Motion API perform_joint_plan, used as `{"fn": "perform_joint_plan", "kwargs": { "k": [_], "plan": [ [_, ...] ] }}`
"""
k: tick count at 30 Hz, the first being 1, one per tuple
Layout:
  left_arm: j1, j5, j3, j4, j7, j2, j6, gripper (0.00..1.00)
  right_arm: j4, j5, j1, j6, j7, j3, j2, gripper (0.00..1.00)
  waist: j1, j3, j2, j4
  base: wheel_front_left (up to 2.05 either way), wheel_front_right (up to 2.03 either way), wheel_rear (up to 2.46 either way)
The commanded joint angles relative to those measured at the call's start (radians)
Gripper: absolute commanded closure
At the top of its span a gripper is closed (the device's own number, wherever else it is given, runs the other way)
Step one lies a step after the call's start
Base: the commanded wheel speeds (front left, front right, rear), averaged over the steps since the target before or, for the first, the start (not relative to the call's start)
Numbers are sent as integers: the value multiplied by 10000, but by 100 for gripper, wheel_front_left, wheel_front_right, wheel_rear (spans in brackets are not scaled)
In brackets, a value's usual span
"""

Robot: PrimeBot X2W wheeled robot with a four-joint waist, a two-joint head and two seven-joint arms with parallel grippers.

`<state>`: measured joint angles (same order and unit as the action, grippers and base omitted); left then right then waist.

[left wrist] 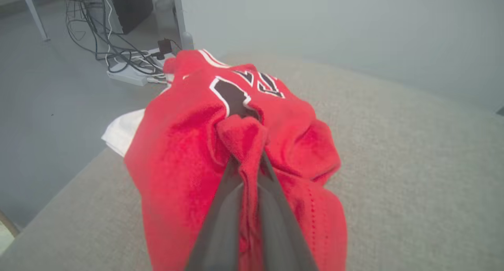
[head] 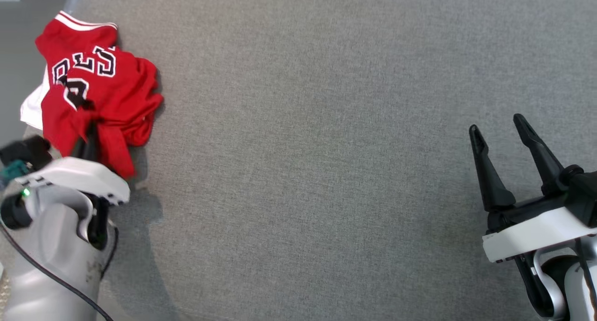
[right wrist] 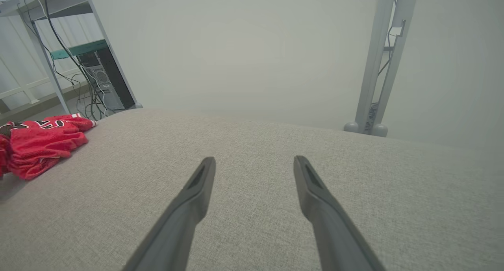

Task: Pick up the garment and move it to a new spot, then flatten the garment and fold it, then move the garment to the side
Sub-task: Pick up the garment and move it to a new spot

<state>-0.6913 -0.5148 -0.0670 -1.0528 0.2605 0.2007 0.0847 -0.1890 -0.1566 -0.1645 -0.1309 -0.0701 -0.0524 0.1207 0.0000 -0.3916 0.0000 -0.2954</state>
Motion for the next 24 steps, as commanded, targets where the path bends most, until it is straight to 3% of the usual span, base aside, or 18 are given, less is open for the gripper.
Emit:
{"fn": "perform_joint_plan", "kwargs": {
  "k": [1,13,24],
  "plan": [
    [207,292,216,891,56,181,-194,100,37,4,97,4,132,119,-35,0,0,347,0,12,0,0,0],
    [2734,1895,717,6575,48,202,-1052,100,397,-99,797,4,558,522,-416,0,0,1936,0,662,0,0,0],
    [4594,2233,286,10679,-971,111,-1623,100,201,-90,990,4,612,755,-611,0,0,2097,0,1732,0,0,0]
  ]
}}
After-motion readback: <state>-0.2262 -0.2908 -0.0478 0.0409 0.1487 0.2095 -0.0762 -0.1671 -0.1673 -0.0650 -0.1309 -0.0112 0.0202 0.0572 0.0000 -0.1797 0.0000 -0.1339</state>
